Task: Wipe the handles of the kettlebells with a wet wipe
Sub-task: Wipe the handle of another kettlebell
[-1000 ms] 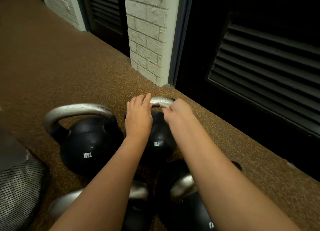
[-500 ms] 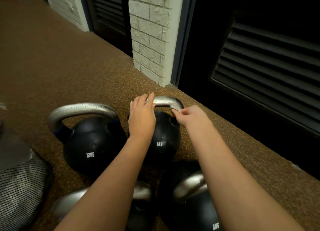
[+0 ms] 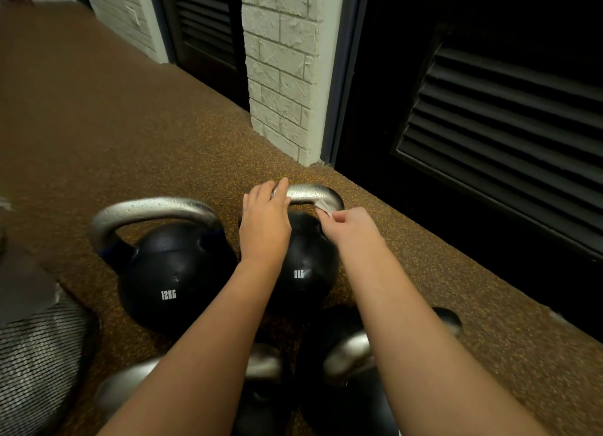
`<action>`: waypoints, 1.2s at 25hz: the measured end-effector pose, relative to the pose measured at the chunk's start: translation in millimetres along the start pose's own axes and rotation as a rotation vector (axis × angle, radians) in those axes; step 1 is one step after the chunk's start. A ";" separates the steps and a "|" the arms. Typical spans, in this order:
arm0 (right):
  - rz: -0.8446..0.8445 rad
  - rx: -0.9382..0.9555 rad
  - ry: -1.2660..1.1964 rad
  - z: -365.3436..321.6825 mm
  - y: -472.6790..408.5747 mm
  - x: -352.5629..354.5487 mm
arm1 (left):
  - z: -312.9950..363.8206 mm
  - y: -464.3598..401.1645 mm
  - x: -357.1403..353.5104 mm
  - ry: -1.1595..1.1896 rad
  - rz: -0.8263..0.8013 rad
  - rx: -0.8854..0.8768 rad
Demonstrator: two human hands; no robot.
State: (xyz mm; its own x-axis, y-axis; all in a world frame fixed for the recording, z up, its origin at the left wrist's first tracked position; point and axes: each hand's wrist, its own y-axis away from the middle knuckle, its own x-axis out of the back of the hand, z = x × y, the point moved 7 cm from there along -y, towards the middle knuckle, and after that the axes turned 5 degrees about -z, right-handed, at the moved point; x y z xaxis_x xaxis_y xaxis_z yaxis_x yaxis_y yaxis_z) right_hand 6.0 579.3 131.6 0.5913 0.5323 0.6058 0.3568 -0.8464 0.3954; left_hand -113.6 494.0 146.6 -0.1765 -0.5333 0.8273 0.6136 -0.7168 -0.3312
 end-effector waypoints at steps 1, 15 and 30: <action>0.003 0.004 -0.009 1.6 0.3 -0.9 | 0.0 0.0 0.2 0.003 0.002 -0.002; 0.073 0.188 -0.065 -11.6 -26.1 17.2 | 0.0 0.6 -1.1 0.017 -0.028 0.017; -0.112 0.360 0.191 -28.0 -23.7 29.0 | 0.0 0.3 -1.9 0.027 -0.015 0.013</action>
State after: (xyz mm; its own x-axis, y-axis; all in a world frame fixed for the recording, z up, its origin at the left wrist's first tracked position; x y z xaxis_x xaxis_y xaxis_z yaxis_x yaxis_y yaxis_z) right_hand -5.6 615.4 159.2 0.4022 0.5865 0.7031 0.6613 -0.7172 0.2200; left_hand -113.1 494.7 144.8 -0.2064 -0.5344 0.8196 0.6203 -0.7193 -0.3128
